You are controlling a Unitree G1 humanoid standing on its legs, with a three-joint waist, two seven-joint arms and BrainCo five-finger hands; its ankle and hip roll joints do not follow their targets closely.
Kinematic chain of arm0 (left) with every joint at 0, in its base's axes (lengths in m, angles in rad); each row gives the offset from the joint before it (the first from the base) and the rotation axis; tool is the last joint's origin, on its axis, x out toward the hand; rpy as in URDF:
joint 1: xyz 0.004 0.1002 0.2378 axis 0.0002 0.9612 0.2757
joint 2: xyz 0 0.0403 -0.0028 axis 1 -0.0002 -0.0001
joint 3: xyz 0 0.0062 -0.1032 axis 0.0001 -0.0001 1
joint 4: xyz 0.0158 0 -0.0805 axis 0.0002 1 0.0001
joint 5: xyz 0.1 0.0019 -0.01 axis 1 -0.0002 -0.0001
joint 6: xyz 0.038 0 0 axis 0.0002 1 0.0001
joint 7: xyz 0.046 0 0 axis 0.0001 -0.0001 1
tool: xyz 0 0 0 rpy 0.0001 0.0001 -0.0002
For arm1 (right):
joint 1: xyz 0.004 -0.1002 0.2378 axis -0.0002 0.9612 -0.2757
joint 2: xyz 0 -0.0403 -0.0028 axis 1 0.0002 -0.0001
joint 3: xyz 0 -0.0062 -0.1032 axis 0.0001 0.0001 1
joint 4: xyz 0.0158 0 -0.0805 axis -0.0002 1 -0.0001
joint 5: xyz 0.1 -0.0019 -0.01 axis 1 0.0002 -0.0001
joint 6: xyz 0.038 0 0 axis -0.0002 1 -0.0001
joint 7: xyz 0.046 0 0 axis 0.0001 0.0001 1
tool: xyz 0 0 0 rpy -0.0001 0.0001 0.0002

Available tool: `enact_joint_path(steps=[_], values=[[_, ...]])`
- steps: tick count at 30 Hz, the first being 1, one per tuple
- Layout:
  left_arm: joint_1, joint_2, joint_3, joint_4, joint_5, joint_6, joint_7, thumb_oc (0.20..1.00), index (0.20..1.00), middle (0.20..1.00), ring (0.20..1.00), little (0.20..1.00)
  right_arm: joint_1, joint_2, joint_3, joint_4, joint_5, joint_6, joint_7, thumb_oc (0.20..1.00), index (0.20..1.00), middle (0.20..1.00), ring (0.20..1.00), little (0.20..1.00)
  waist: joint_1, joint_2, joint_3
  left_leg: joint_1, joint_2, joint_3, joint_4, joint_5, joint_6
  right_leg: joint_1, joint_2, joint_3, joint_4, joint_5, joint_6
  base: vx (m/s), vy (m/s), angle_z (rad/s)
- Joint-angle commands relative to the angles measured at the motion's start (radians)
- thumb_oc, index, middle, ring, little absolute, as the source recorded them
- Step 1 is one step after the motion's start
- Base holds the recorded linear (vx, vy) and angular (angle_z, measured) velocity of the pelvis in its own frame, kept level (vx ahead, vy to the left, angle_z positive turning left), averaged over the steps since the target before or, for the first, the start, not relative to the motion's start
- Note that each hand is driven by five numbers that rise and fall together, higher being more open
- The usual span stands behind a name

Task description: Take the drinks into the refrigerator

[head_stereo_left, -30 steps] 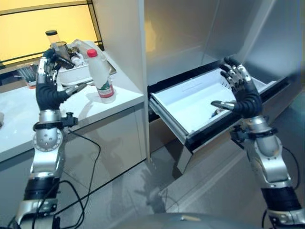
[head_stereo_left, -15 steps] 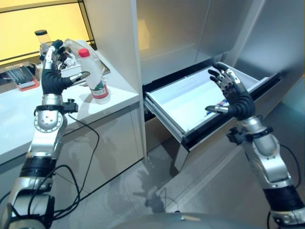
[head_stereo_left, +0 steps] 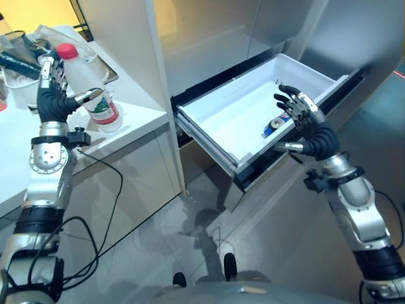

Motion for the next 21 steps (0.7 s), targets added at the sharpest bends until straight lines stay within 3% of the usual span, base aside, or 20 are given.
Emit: enact_joint_path(steps=[1, 19, 20, 21], values=[[-0.115, 0.072, 0.048, 0.066, 0.007, -0.041, 0.011, 1.0, 1.0, 1.0, 1.0, 1.0, -0.037, -0.008, -0.048, -0.072, 0.042, -0.047, 0.012, 1.0, 1.0, 1.0, 1.0, 1.0, -0.018, -0.031, -0.005, -0.086, -0.036, -0.023, 0.263, -0.203, 0.045, 0.067, -0.049, -0.018, 0.05, -0.124, 0.062, 0.0, 0.015, -0.16], [-0.119, 0.073, 0.08, 0.134, 0.065, -0.034, 0.035, 1.0, 1.0, 1.0, 1.0, 1.0, -0.002, 0.017, -0.05, -0.087, 0.049, -0.042, 0.037, 1.0, 1.0, 1.0, 1.0, 1.0, -0.033, -0.032, -0.024, -0.047, -0.027, 0.033, 0.267, -0.225, 0.053, 0.07, -0.041, 0.046, 0.045, -0.119, 0.067, 0.01, 0.005, -0.11], [-0.118, 0.074, 0.082, 0.136, 0.066, -0.034, 0.035, 0.881, 0.881, 0.881, 0.881, 0.881, 0.001, 0.017, -0.051, -0.086, 0.051, -0.042, 0.039, 1.0, 1.0, 1.0, 1.0, 1.0, -0.033, -0.032, -0.025, -0.045, -0.026, 0.035, 0.267, -0.226, 0.052, 0.07, -0.041, 0.047, 0.044, -0.119, 0.067, 0.0, -0.004, -0.08], [-0.117, 0.076, 0.084, 0.138, 0.067, -0.034, 0.036, 0.52, 0.52, 0.52, 0.52, 0.52, 0.003, 0.017, -0.053, -0.087, 0.05, -0.041, 0.041, 1.0, 1.0, 1.0, 1.0, 1.0, -0.033, -0.032, -0.026, -0.044, -0.025, 0.036, 0.267, -0.226, 0.052, 0.071, -0.041, 0.048, 0.043, -0.118, 0.067, 0.01, -0.004, -0.08]])
